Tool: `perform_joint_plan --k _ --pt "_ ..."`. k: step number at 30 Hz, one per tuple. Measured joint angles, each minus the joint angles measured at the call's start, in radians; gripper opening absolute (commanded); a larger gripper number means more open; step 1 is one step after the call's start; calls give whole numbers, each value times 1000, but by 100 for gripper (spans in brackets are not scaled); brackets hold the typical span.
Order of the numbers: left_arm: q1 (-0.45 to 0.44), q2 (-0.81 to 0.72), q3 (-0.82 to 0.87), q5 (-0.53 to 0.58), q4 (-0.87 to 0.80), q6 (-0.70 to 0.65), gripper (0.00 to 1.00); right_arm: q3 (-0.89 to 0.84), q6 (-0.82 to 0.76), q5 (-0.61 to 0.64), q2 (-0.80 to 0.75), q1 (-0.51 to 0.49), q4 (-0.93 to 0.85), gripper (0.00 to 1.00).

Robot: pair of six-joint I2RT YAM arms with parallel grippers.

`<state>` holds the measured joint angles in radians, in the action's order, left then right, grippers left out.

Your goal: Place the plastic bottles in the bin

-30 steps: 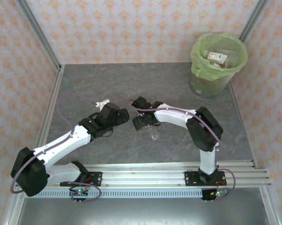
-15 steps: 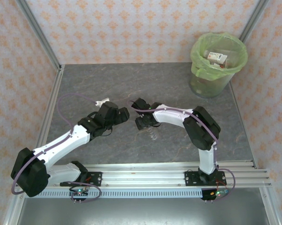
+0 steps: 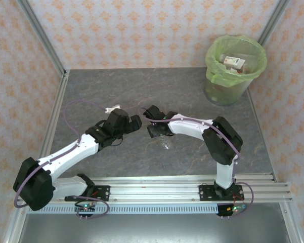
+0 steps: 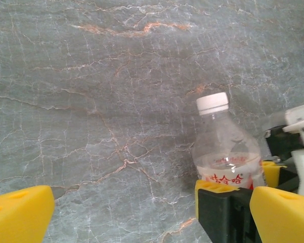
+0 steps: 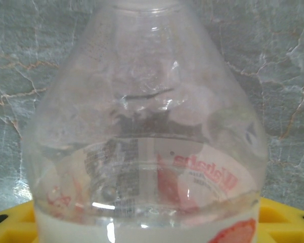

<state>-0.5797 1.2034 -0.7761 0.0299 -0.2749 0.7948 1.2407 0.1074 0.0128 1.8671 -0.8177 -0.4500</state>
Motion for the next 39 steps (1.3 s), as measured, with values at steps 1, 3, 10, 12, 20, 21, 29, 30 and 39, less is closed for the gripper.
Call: perform_joint_plan --k 1,3,10,12,20,21,29,30,39 --pt "0 3 0 0 0 0 100 -5 0 5 -6 0 10 57" --pt "0 5 0 -2 3 0 100 -20 0 16 -19 0 29 57" --pt "0 11 0 -8 23 1 100 -59 8 26 -71 14 75 54" --pt "0 16 0 -11 25 1 100 -76 13 26 -87 24 101 54" --pt "0 56 0 -35 41 -1 100 -160 41 24 -217 76 172 52" --pt "0 62 -2 -43 44 -4 100 -171 46 22 -236 81 186 51" --pt "0 100 -43 -109 100 -64 100 -257 61 18 -398 108 322 51" --pt "0 102 -47 -118 112 -69 100 -266 61 19 -416 108 338 51" --pt "0 167 -90 -191 232 -136 100 -316 -3 75 -519 125 543 51"
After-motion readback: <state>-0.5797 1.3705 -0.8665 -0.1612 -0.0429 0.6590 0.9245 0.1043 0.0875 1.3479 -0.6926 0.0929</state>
